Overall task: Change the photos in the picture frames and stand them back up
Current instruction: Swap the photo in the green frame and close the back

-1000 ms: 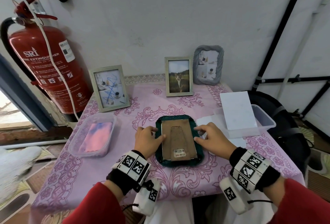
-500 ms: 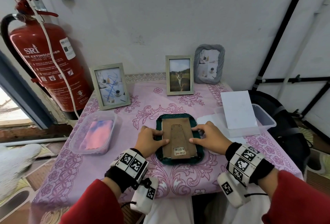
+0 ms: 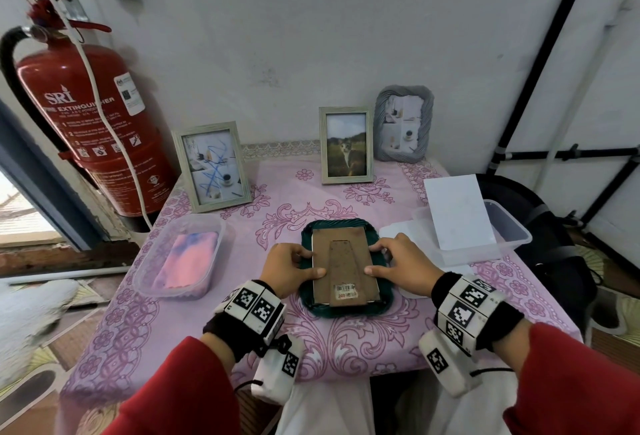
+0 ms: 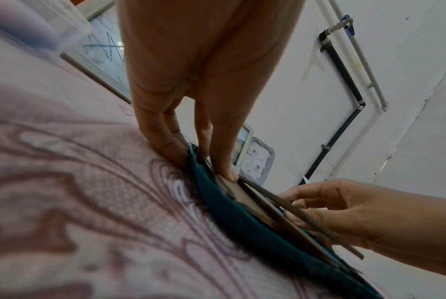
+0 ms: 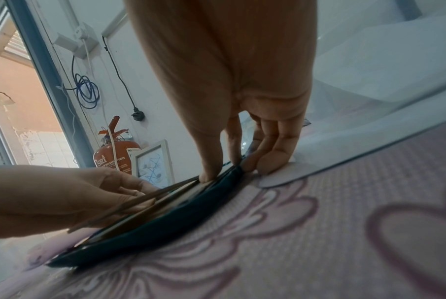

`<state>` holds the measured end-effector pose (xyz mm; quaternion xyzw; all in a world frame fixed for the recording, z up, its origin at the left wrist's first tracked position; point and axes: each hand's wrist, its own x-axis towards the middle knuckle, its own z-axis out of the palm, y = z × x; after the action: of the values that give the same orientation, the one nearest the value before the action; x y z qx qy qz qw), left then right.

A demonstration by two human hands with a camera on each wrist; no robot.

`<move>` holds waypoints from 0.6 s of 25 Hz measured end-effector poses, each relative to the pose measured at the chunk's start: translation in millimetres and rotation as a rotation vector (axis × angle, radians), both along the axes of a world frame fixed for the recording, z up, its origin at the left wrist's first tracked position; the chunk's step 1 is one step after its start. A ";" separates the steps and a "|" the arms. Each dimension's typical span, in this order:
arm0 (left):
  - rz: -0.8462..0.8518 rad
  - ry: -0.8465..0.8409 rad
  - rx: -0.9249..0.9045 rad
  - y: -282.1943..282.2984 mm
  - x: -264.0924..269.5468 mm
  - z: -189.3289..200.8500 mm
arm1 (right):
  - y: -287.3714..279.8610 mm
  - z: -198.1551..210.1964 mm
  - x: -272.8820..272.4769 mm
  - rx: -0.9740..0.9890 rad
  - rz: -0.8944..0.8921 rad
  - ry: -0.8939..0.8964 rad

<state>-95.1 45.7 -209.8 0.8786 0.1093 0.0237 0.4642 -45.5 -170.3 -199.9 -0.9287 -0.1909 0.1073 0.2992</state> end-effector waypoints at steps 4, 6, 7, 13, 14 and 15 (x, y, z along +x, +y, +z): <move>0.009 0.003 0.021 1.2 1.5 -0.1 | 0.7 0.1 1.5 0.006 0.002 0.010; 0.007 0.002 0.017 2.4 2.1 0.0 | 0.6 0.9 1.3 0.005 0.004 0.016; 0.006 0.000 0.013 3.1 2.0 0.4 | 0.9 1.7 0.9 0.002 0.004 0.018; -0.063 0.056 -0.008 7.5 -4.2 4.2 | -2.2 7.2 -6.6 -0.038 0.058 0.084; -0.107 0.099 -0.042 10.2 -5.2 5.6 | -5.1 10.0 -7.1 -0.051 0.083 0.119; -0.163 0.141 -0.070 12.4 -6.1 6.7 | -8.4 12.3 -7.6 -0.068 0.108 0.150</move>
<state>-101.2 58.1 -203.1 0.8674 0.0706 -0.0799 0.4861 -53.0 -178.7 -187.6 -0.9161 -0.2138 0.1990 0.2747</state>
